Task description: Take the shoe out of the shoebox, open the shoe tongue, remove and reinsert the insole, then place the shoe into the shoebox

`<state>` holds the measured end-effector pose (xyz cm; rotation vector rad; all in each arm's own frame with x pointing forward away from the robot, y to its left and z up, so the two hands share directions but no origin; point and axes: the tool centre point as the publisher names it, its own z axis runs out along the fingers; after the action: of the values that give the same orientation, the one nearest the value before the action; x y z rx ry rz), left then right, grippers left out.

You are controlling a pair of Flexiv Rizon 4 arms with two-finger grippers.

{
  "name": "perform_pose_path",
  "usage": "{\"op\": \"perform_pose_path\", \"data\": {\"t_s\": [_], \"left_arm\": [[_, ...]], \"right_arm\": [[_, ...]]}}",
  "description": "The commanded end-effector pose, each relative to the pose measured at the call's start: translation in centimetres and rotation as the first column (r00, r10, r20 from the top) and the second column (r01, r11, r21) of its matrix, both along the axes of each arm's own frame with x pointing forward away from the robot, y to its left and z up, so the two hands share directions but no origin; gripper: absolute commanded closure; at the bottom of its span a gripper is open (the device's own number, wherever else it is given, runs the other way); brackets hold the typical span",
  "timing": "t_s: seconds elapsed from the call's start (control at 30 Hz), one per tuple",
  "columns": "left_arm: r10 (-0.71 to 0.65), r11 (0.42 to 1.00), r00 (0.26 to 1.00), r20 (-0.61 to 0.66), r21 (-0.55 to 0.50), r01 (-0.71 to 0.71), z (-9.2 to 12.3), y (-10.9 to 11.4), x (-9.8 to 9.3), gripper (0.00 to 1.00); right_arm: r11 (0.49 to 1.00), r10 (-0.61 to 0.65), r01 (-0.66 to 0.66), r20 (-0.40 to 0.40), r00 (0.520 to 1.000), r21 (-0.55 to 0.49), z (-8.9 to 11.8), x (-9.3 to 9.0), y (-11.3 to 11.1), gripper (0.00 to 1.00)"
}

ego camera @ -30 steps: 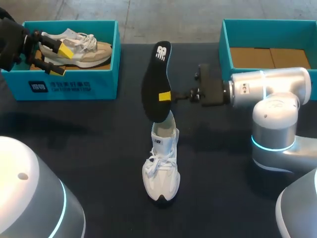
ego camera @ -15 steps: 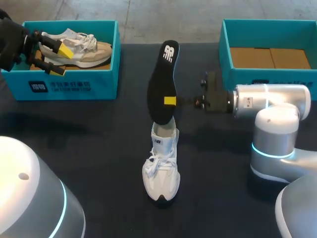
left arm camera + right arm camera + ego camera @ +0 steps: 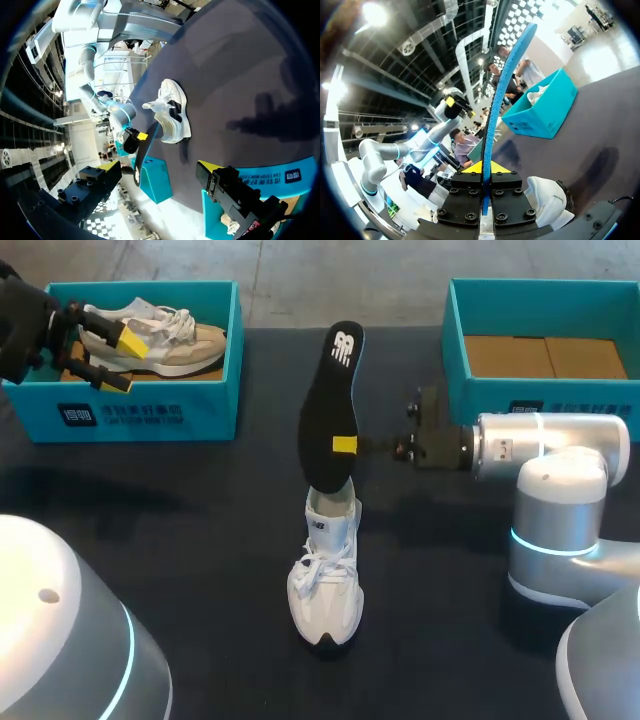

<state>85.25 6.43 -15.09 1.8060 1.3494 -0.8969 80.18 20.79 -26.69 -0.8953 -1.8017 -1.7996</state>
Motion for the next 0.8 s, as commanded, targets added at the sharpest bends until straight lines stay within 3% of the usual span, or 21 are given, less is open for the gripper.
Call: {"op": "perform_pose_path", "data": {"t_s": [0.03, 0.37, 0.8], "left_arm": [[0.000, 1.000, 1.000, 0.002, 0.000, 0.000, 0.0, 0.0, 0.0, 0.00], [0.000, 1.000, 1.000, 0.002, 0.000, 0.000, 0.0, 0.0, 0.0, 0.00], [0.000, 1.000, 1.000, 0.002, 0.000, 0.000, 0.0, 0.0, 0.0, 0.00]], "right_arm": [[1.000, 0.003, -0.003, 0.023, 1.000, -0.012, -0.8, 0.6, 0.3, 1.00], [0.999, 0.008, -0.001, 0.171, 0.985, -0.043, -0.8, 1.0, 0.5, 1.00], [1.000, -0.001, 0.004, 0.254, 0.967, -0.009, -1.8, 0.6, 0.5, 1.00]]}}
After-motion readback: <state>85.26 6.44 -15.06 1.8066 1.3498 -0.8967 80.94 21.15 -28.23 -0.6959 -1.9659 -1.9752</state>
